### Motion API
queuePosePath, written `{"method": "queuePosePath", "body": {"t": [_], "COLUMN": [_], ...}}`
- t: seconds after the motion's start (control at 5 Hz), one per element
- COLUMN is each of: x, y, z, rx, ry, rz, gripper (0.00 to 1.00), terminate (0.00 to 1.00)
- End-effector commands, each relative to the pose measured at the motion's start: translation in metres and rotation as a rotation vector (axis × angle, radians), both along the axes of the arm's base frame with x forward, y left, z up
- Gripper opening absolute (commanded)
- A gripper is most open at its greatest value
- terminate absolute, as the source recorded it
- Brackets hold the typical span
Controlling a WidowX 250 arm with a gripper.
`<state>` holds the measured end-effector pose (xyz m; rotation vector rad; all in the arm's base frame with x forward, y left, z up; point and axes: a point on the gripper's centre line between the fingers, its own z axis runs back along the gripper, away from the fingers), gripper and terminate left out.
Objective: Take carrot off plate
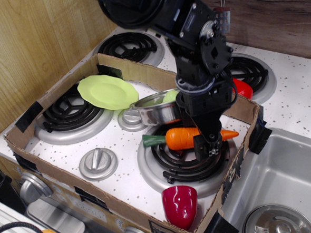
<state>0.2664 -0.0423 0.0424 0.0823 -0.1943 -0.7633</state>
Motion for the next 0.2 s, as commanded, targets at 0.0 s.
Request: {"method": "queuePosePath", "body": {"t": [0.0], "x": [0.0036], "y": [-0.0196], "z": [0.0486], "rx": [-0.002], "ry": [-0.034], "rz": [0.069], "gripper": [1.0], "terminate": [1.0]}}
